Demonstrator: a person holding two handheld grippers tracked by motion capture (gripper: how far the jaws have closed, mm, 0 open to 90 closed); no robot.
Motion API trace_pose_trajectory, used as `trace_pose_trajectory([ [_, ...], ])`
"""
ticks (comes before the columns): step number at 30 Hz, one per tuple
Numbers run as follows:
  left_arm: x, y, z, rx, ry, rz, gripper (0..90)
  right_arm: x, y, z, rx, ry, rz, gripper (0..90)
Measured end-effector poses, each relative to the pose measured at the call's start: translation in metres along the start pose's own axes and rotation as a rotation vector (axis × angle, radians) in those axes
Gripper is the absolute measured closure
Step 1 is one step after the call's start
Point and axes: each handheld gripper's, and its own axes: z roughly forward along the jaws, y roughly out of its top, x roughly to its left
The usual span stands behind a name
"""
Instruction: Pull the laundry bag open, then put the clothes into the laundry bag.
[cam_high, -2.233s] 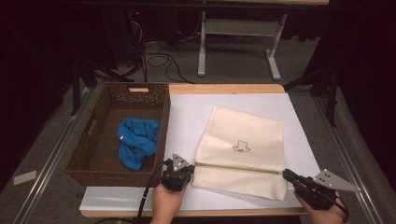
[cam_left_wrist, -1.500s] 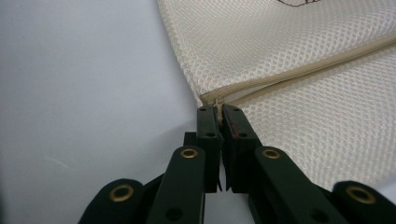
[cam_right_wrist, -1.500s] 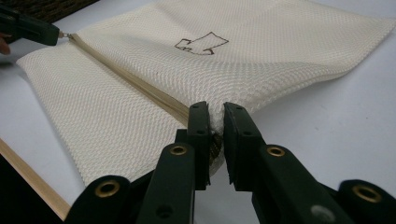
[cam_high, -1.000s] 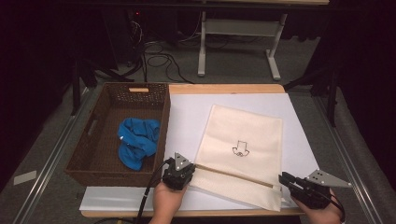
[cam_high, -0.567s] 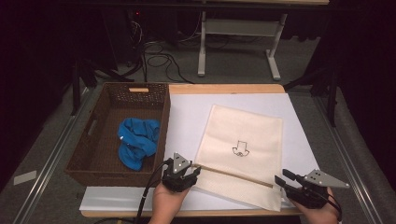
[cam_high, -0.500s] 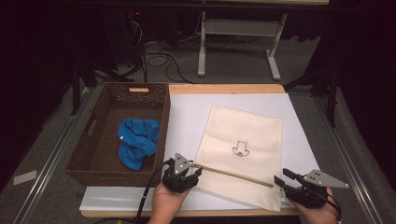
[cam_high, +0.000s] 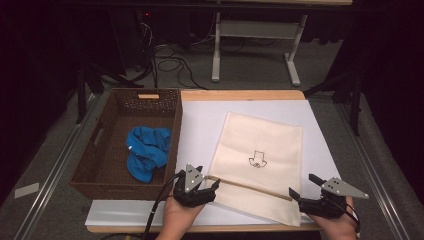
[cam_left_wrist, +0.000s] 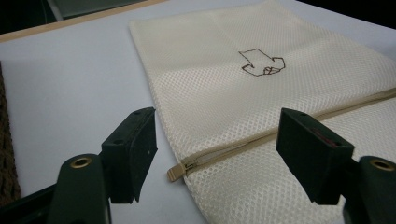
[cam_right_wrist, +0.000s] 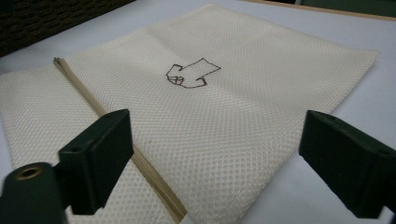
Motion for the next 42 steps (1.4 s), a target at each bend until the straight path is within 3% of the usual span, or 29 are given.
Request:
trace_pose_trajectory([
  [3,0.0,0.006,-0.006,-0.029,0.007,-0.004,25.8,0.0,-0.001,-0.001,-0.009,-0.006,-0.005,0.6],
  [8,0.003,0.013,-0.011,-0.042,0.015,-0.033,17.5,-0.004,0.0,-0.002,-0.028,-0.013,0.002,0.2],
  [12,0.002,0.019,-0.013,-0.048,0.032,-0.007,16.8,-0.004,0.0,0.0,-0.019,-0.013,0.003,0.2],
  [25,0.005,0.039,-0.041,-0.094,0.059,-0.029,17.6,0.001,-0.001,0.002,-0.011,0.011,-0.021,0.2],
  [35,0.018,0.042,-0.061,-0.094,0.078,-0.042,17.8,-0.003,-0.002,-0.001,-0.018,0.007,-0.015,0.2],
  [42,0.033,0.038,-0.08,-0.111,0.109,-0.068,18.1,-0.003,-0.002,0.001,-0.005,-0.005,-0.053,0.2],
])
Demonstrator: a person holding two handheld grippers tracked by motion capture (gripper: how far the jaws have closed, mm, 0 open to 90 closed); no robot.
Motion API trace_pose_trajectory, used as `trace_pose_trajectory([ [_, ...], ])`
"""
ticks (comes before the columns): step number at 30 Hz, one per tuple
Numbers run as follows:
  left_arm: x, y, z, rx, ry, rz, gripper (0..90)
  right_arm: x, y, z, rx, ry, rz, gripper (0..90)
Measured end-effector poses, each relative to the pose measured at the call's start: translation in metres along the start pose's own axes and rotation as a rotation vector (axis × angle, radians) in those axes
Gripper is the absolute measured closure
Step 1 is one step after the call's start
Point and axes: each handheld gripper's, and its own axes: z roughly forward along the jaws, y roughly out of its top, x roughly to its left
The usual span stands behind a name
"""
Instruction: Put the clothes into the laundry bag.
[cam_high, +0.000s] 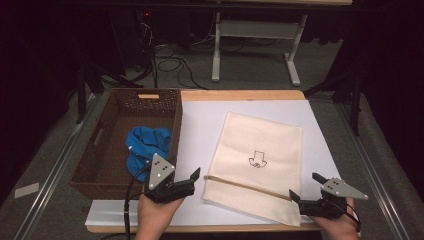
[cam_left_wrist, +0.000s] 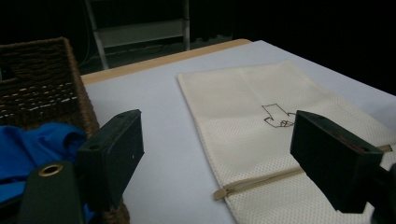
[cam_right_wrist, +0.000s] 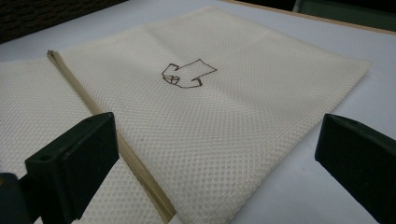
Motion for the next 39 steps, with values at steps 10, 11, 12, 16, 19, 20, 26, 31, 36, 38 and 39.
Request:
trace_pose_trajectory([
  [10,0.033,-0.002,-0.02,-0.031,0.07,-0.041,17.7,0.001,0.0,0.001,0.009,0.009,-0.003,0.2],
  [11,0.036,-0.003,-0.021,-0.03,0.077,-0.045,17.6,0.001,0.0,0.002,0.007,0.005,-0.01,0.0],
  [12,0.039,-0.004,-0.023,-0.031,0.087,-0.047,17.4,0.002,0.0,0.002,0.008,0.003,-0.008,0.0],
  [16,0.051,-0.006,-0.031,-0.038,0.121,-0.055,17.3,0.002,0.001,0.004,-0.003,-0.009,-0.016,0.0],
  [19,0.062,-0.009,-0.036,-0.035,0.149,-0.067,17.3,0.002,0.0,0.004,0.0,-0.012,-0.022,0.0],
  [20,0.066,-0.01,-0.038,-0.038,0.154,-0.078,17.3,0.001,-0.001,0.003,-0.002,-0.014,-0.023,0.0],
  [26,0.084,-0.016,-0.054,-0.049,0.21,-0.098,17.3,0.0,0.0,0.0,-0.012,-0.02,-0.022,0.0],
  [31,0.092,-0.02,-0.062,-0.049,0.251,-0.098,17.3,0.002,0.002,-0.001,-0.013,-0.03,-0.049,0.1],
  [36,0.093,-0.022,-0.061,-0.044,0.26,-0.102,16.0,0.001,0.002,-0.002,-0.021,-0.049,-0.059,0.1],
  [38,0.094,-0.023,-0.06,-0.044,0.255,-0.111,15.6,-0.001,0.003,-0.003,-0.028,-0.054,-0.064,0.2],
  [39,0.094,-0.024,-0.059,-0.043,0.253,-0.114,15.3,-0.001,0.003,-0.003,-0.032,-0.053,-0.057,0.2],
])
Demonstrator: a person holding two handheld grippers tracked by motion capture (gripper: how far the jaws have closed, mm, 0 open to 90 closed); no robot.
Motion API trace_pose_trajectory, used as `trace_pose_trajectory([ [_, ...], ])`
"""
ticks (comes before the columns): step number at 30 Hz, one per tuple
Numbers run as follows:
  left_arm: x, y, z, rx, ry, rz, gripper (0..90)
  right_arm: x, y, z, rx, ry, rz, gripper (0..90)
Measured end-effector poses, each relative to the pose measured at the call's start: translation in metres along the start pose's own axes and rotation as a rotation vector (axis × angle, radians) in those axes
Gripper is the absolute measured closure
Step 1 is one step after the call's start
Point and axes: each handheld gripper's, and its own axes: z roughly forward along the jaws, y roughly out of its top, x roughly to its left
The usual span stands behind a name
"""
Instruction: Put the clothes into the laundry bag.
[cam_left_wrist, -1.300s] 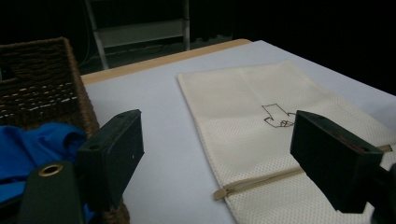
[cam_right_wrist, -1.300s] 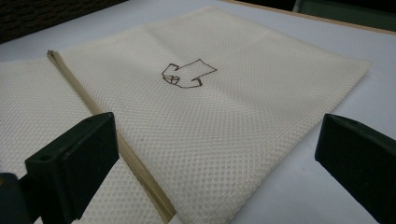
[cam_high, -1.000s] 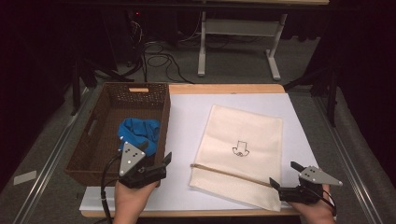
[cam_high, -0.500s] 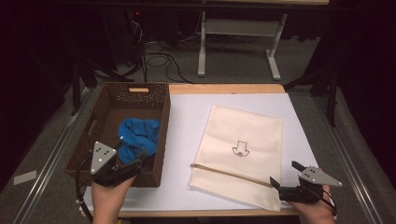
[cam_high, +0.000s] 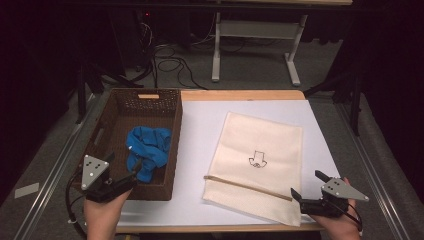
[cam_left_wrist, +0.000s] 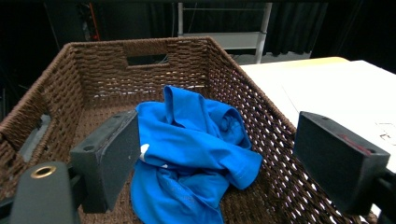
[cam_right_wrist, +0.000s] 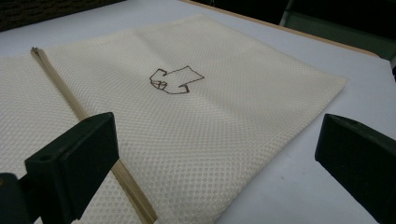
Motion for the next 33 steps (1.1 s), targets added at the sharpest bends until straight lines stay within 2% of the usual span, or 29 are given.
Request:
trace_pose_trajectory([
  [7,-0.003,-0.001,0.004,-0.002,-0.009,-0.002,15.2,0.0,0.002,-0.003,-0.014,0.005,0.008,0.3],
  [9,-0.005,0.0,0.005,0.0,0.0,-0.004,15.3,0.0,0.002,-0.002,-0.018,0.002,-0.004,0.3],
  [11,-0.006,0.001,0.009,0.002,0.002,-0.019,15.5,0.0,0.001,-0.001,-0.01,0.007,0.004,0.3],
  [15,-0.012,0.008,0.018,0.005,0.013,0.002,15.4,0.0,0.0,0.0,-0.005,0.013,0.01,0.3],
  [19,-0.014,0.016,0.024,0.002,0.028,-0.011,15.5,-0.001,-0.002,0.0,-0.005,0.03,0.024,0.3],
  [25,-0.017,0.025,0.032,0.008,0.012,0.011,15.3,-0.003,-0.003,0.0,-0.013,0.046,0.029,0.2],
  [29,-0.021,0.032,0.039,0.014,0.015,0.046,15.2,-0.003,-0.003,0.0,-0.014,0.048,0.032,0.2],
  [33,-0.021,0.037,0.047,0.004,0.001,0.039,15.2,-0.004,-0.003,0.0,-0.016,0.049,0.038,0.2],
])
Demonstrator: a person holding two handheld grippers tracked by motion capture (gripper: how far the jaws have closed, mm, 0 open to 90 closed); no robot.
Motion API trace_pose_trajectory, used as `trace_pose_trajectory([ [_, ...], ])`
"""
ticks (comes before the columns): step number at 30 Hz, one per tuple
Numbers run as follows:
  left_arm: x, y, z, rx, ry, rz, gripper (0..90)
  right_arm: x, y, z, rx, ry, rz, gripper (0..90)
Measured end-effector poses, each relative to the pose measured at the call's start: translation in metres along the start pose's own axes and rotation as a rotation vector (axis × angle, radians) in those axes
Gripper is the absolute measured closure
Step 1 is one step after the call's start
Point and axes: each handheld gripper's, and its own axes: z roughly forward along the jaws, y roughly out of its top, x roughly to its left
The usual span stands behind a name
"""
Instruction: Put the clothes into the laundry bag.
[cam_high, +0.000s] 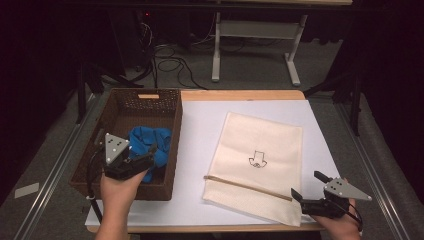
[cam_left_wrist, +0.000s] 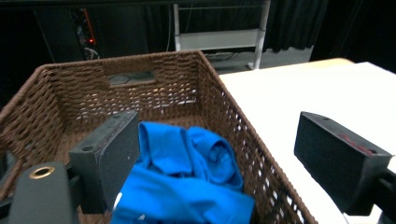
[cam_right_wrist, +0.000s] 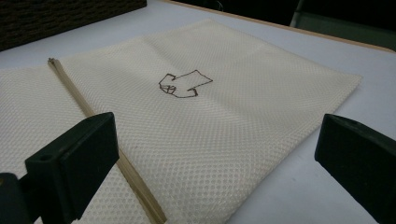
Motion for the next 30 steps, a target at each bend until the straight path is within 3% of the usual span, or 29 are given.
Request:
trace_pose_trajectory([
  [4,0.0,0.004,0.009,0.002,-0.023,-0.025,15.2,-0.001,0.0,-0.001,-0.009,-0.011,0.002,0.2],
  [10,0.0,0.011,0.023,0.014,-0.003,-0.016,15.2,-0.002,0.0,-0.001,-0.008,-0.008,0.012,0.2],
  [18,0.014,0.019,0.04,0.042,0.012,-0.044,15.2,-0.003,-0.001,0.0,-0.001,-0.009,0.02,0.2],
  [23,0.026,0.026,0.052,0.124,0.007,-0.043,15.2,-0.003,-0.001,0.0,0.007,-0.007,0.024,0.2],
  [30,0.03,0.034,0.069,0.262,0.011,-0.019,15.2,-0.002,-0.002,0.002,0.023,0.0,0.03,0.2],
])
